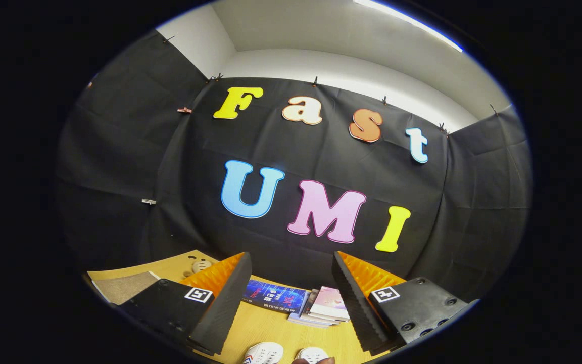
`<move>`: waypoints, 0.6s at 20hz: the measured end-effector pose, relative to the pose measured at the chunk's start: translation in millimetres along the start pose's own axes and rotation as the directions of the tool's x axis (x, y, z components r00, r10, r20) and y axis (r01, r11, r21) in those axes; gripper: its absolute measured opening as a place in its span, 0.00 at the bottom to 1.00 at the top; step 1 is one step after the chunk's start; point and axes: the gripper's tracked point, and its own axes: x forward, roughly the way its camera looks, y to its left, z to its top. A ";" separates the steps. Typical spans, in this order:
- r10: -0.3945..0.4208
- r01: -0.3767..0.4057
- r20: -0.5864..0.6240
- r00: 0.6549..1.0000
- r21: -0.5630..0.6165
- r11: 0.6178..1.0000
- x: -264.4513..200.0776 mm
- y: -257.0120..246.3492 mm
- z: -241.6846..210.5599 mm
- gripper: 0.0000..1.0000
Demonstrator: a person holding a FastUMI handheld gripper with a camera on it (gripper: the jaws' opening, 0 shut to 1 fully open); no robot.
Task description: Open the storage box then place both shoes into the box .Put the left shoe in first, then the right shoe, with the right side of both shoes facing outward in a uniform manner.
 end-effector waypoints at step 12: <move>0.141 -0.138 -0.064 0.988 0.039 0.990 -1.5 28.7 -18.0 0.97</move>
